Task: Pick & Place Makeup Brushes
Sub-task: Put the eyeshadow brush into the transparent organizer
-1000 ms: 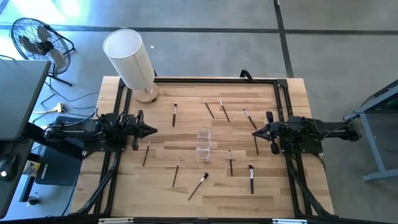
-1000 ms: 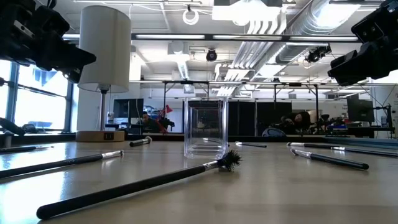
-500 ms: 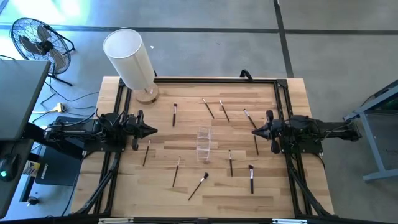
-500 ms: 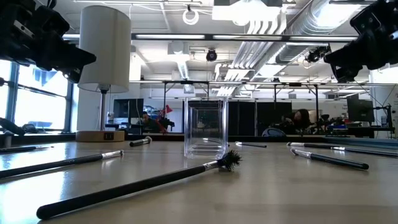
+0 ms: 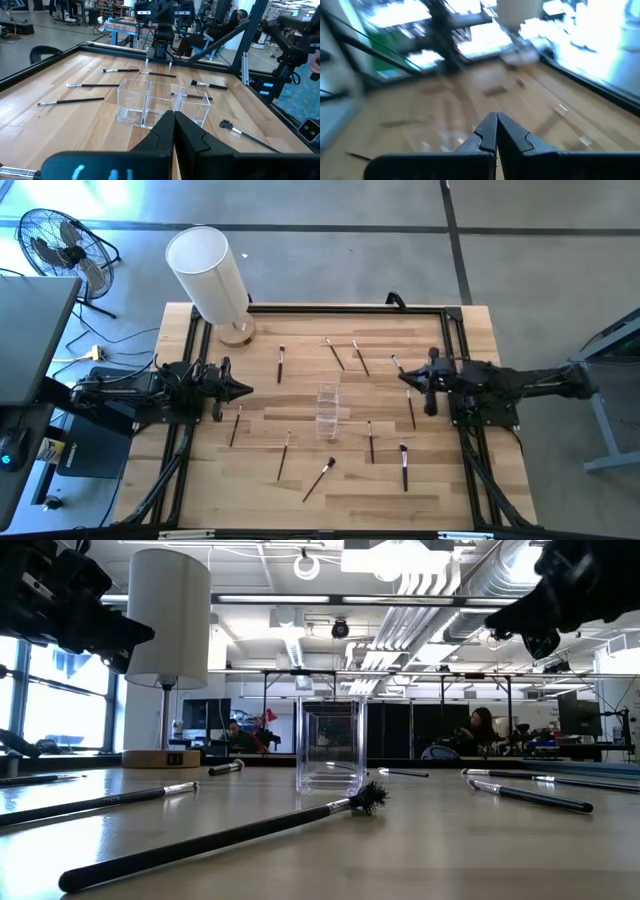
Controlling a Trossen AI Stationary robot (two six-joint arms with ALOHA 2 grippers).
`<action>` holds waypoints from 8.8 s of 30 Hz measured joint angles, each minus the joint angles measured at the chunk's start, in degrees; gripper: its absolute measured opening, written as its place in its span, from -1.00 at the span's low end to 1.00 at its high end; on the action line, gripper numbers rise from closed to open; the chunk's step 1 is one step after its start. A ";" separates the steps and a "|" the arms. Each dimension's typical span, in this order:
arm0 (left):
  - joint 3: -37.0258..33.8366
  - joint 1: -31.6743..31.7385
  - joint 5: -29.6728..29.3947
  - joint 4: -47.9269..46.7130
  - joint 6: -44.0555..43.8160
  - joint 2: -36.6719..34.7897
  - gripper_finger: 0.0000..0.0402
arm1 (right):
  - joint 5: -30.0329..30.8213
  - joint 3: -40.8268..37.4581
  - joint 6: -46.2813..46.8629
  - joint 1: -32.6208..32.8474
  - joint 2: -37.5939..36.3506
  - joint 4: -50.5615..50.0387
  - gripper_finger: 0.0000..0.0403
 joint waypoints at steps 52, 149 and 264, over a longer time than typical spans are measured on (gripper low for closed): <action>-0.01 0.00 -0.02 0.01 0.00 0.01 -1.00 | -11.70 46.62 0.47 -41.14 83.52 -42.15 -0.34; -0.01 0.02 -4.15 0.18 4.22 0.01 -1.00 | 7.81 35.98 7.27 -1.82 71.26 27.70 -0.45; 29.82 0.00 -5.51 -38.01 -63.45 73.41 -0.37 | 6.65 36.11 42.90 6.96 51.85 -53.20 -0.97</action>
